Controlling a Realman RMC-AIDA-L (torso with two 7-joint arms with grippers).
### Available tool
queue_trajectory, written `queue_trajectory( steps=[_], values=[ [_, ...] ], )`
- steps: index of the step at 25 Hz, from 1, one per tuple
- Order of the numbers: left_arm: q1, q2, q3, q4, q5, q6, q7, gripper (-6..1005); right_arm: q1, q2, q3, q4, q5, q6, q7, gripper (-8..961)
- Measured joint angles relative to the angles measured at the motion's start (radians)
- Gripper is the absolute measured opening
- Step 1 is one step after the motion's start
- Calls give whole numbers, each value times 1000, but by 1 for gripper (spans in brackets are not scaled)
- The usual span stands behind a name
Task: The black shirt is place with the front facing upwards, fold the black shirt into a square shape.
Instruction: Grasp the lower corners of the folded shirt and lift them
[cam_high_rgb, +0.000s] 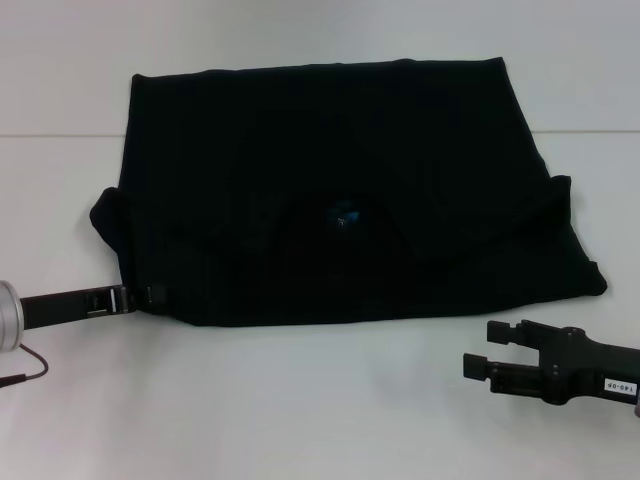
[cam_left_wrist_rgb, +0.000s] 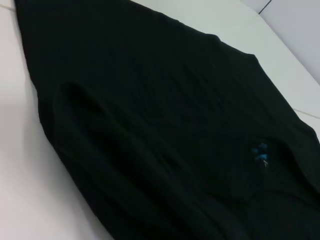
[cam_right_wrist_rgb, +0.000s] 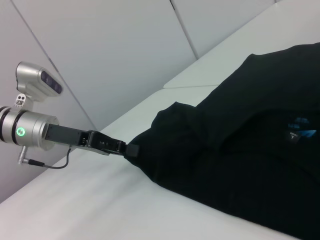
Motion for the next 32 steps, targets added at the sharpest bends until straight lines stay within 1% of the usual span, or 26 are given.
queue_trajectory(
  steps=[4,5,7,10,14,15,17,18,19,21,24,28,32],
  values=[
    [0,0,0,0,4,4,5,152,0,-11,0,-9,0,-1,44,887],
    [0,1,0,0,9,5,5,133,0,-16,0,-17,0,-3,64,886],
    [-2,2,0,0,19,7,5,96,0,-32,0,-50,-2,-19,147,884],
    [-5,5,-2,1,24,14,4,40,1,-74,0,-133,-5,-69,342,882],
    [-7,7,-6,2,24,20,5,39,14,-139,0,-281,-11,-119,687,878],
    [-7,7,-6,2,24,20,5,39,19,-152,2,-310,-22,-121,776,878],
    [-7,8,-6,2,25,21,5,40,35,-179,9,-368,-69,-121,934,876],
    [-7,8,-6,2,25,21,5,40,50,-193,13,-391,-119,-123,988,875],
    [-8,9,-5,2,25,23,5,40,63,-201,15,-407,-161,-125,1023,874],
    [-8,9,-5,2,25,30,5,39,100,-207,32,-423,-277,-125,1064,872],
    [-8,8,-3,2,25,40,5,39,152,-197,65,-415,-407,-100,1083,869],
    [-7,8,-3,10,25,45,5,39,194,-180,57,-365,-474,-11,1089,865],
    [-5,8,-2,12,26,46,5,40,225,-175,44,-284,-482,74,1081,866]
  ],
)
